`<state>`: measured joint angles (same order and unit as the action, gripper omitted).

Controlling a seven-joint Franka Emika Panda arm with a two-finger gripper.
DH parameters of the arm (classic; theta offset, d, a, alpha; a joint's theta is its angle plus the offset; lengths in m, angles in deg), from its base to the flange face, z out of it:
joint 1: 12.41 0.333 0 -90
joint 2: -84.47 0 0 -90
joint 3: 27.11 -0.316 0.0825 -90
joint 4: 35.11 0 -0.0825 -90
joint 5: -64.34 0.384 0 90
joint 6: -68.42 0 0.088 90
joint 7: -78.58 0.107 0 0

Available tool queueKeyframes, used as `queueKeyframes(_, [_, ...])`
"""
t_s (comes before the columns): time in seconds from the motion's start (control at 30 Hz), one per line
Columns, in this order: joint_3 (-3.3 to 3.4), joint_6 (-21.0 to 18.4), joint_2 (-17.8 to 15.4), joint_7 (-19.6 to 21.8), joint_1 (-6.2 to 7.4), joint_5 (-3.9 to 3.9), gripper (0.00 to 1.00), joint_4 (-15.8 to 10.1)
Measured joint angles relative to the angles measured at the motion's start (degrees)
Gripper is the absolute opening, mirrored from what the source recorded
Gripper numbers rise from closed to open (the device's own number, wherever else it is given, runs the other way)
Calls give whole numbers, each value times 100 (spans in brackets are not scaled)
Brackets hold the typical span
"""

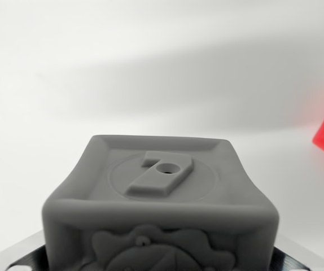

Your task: Destack cube

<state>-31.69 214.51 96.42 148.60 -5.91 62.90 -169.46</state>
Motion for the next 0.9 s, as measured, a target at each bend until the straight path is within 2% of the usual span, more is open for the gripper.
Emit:
queueKeyframes(0.7, [-88,-4,301,-66,287,-71,0,322])
queueKeyframes(0.9, [-91,90,445,-70,328,-97,0,364])
